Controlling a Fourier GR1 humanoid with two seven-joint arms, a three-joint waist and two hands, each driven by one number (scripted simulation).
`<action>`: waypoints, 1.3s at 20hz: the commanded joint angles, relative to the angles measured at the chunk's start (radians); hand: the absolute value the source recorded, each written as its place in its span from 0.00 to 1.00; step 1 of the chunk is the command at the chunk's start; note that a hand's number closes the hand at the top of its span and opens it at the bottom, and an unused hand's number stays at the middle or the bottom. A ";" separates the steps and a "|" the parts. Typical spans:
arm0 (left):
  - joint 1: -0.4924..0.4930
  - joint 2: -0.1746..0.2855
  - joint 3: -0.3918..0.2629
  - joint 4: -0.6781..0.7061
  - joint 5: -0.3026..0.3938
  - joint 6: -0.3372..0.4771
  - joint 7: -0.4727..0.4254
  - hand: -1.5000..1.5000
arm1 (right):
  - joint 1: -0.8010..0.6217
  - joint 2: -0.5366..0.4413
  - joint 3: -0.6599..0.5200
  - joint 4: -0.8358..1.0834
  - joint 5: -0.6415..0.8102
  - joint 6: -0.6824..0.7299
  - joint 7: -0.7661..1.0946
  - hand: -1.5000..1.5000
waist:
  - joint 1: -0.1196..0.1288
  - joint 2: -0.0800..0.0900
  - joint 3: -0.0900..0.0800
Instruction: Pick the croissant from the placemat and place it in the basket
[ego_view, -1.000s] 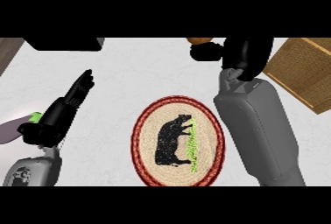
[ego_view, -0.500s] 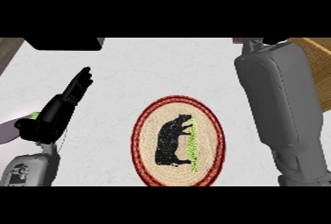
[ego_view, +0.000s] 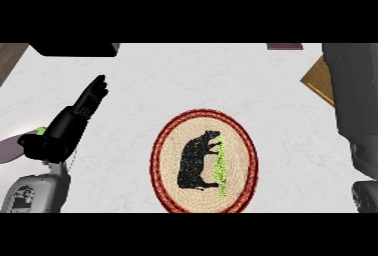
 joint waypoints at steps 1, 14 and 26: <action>0.000 -0.039 -0.037 -0.012 -0.040 0.041 0.009 0.50 | -0.015 -0.089 -0.074 0.081 -0.012 -0.114 -0.040 1.00 | 0.000 0.001 0.001; 0.069 0.007 0.002 0.039 -0.038 -0.009 -0.114 0.50 | 0.075 -0.234 -0.192 0.264 -0.192 -0.153 -0.265 1.00 | -0.008 -0.002 0.000; 0.090 0.009 0.006 -0.086 -0.001 -0.027 -0.005 0.50 | 0.173 -0.331 -0.235 0.456 -0.271 -0.342 -0.535 1.00 | 0.005 0.000 0.001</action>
